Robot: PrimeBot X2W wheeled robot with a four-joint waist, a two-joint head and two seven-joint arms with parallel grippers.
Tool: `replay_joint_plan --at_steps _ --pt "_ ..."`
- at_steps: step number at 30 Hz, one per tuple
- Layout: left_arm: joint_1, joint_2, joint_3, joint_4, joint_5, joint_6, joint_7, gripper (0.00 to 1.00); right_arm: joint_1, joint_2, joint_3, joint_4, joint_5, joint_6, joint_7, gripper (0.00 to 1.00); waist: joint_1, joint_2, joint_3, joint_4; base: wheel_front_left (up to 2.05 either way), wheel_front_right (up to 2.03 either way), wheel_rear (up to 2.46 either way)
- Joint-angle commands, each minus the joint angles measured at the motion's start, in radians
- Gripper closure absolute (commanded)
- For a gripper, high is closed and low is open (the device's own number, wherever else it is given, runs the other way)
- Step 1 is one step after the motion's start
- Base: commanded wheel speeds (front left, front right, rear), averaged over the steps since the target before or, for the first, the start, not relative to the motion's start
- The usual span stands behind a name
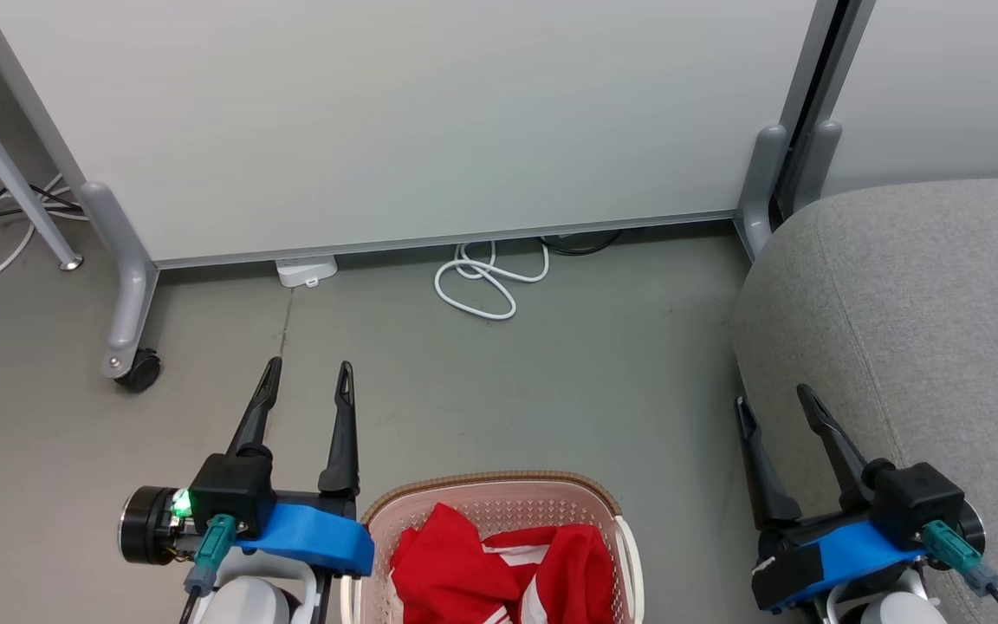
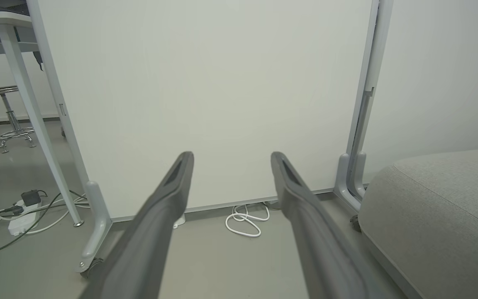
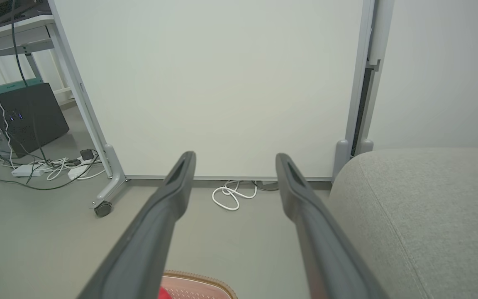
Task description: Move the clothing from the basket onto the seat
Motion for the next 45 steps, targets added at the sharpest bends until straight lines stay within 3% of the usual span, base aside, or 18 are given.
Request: replay_joint_plan --at_steps 1,11,21,45 --pt "-0.016 0.001 0.002 0.005 0.018 -0.002 -0.01 0.0 -0.012 -0.006 0.003 -0.001 -0.021 0.002 -0.007 0.0 -0.0001 0.0 0.0 0.0 0.0 0.0 0.0" --pt "-0.035 -0.006 -0.001 0.073 0.068 -0.012 -0.027 0.0 -0.011 -0.006 0.009 -0.002 -0.082 0.002 -0.025 0.0 -0.0001 0.0 -0.002 0.004 0.0 0.0 0.0" --pt "-0.048 -0.013 0.014 0.131 0.016 -0.033 -0.026 0.0 0.0 -0.006 -0.026 0.014 0.039 0.002 -0.024 0.0 -0.0001 0.0 -0.016 0.005 0.0 0.0 0.0" --pt "-0.041 -0.017 0.026 0.125 0.028 -0.032 -0.026 0.0 -0.016 -0.005 -0.029 0.051 0.058 0.002 -0.024 0.0 -0.0001 0.0 -0.01 0.003 0.0 0.0 0.0"
